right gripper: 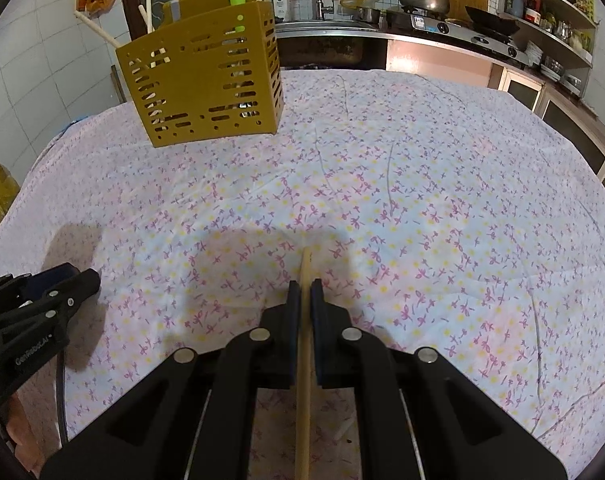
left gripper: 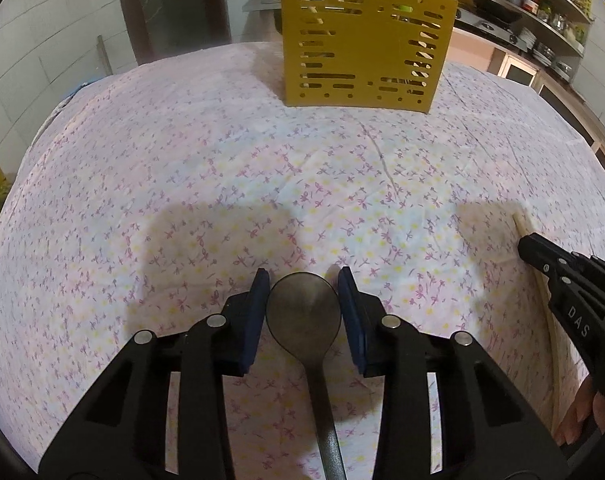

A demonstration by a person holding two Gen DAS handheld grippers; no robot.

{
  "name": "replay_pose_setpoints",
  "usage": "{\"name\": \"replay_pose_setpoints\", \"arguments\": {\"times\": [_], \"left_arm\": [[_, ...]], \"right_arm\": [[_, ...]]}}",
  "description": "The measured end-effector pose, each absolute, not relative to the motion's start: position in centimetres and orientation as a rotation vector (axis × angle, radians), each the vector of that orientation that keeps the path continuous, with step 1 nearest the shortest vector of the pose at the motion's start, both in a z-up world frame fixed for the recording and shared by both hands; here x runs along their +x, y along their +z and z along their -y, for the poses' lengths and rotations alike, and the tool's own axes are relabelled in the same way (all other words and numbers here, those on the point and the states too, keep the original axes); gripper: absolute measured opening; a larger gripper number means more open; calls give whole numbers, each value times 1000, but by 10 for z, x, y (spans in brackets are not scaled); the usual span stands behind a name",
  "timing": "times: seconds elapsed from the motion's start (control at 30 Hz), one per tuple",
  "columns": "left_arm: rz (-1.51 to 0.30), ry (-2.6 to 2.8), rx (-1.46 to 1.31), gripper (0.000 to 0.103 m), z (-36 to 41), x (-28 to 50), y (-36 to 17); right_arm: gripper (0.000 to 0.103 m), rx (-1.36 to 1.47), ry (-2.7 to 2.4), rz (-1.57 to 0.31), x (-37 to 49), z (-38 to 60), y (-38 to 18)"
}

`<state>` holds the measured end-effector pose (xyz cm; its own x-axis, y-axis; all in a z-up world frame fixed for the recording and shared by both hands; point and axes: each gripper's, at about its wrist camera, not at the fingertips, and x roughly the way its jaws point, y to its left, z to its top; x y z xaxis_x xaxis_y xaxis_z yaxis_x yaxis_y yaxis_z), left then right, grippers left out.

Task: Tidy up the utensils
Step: 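Lift the chopstick in the right tool over the holder while the left tool carries the spoon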

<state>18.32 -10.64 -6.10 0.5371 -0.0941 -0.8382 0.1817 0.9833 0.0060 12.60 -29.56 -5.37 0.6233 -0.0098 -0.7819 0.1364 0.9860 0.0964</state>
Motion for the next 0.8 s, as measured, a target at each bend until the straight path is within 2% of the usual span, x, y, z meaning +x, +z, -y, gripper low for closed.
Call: {"name": "replay_pose_setpoints", "arguments": {"times": [0.27, 0.8], "left_arm": [[-928, -188, 108, 34, 88, 180, -43], [-693, -208, 52, 34, 50, 152, 21]], "right_arm": [[6, 174, -63, -793, 117, 280, -25], [6, 168, -55, -421, 84, 252, 46]]}}
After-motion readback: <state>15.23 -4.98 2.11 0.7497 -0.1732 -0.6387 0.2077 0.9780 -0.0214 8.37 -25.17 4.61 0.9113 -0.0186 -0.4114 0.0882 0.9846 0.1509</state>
